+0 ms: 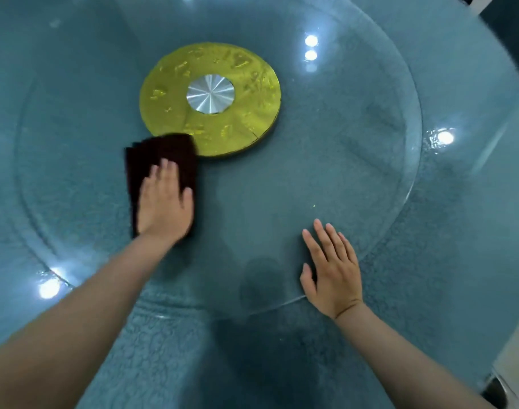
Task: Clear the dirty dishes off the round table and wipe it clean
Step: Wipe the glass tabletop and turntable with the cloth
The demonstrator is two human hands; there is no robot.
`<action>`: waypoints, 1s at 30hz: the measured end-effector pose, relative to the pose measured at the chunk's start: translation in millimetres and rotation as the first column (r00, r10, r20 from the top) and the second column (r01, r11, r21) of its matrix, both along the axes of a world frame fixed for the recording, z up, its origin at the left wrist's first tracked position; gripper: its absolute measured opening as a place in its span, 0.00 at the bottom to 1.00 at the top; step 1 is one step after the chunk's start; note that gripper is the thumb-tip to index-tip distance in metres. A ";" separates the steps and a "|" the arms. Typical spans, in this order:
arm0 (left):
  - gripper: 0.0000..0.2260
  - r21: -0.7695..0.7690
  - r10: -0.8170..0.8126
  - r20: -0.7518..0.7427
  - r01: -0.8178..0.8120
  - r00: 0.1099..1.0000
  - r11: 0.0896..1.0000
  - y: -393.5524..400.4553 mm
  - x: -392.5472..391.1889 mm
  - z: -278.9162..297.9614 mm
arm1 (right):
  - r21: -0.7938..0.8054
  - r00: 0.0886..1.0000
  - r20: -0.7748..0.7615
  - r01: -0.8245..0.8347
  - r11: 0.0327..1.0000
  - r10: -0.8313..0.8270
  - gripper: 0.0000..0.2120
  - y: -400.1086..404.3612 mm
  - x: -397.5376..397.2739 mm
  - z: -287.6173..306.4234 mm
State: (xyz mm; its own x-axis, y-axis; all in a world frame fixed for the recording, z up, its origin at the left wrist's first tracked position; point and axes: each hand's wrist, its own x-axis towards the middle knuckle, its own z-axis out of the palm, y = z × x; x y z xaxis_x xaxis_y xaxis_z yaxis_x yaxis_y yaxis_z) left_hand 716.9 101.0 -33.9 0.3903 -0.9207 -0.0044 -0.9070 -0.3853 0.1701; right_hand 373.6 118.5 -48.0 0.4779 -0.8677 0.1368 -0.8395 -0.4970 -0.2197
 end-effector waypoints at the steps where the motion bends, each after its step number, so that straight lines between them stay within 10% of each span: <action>1: 0.30 -0.036 -0.119 0.013 0.120 0.993 0.992 7.8 -39.9 -3.3 | 0.011 1.000 -0.008 -0.001 1.000 0.001 0.29 1.0 0.9 0.5; 7: 0.27 -0.019 -0.574 0.014 0.574 0.819 0.818 19.9 -175.6 0.7 | 0.046 0.999 -0.047 -0.018 0.999 0.020 0.27 0.1 -2.6 5.2; 17: 0.27 -0.069 0.204 0.025 -0.202 0.979 0.977 146.3 72.0 -11.4 | 0.142 0.997 -0.077 0.014 0.990 -0.003 0.28 12.5 6.8 11.9; 25: 0.28 -0.026 -0.399 0.003 0.399 0.917 0.916 125.4 -169.8 0.1 | 0.263 1.000 -0.007 0.010 0.965 -0.008 0.29 32.4 30.9 19.3; 30: 0.27 0.016 -0.412 0.023 0.411 0.911 0.911 134.7 -123.0 -4.6 | 0.285 0.995 0.082 -0.079 0.955 0.057 0.27 1.5 -3.1 33.7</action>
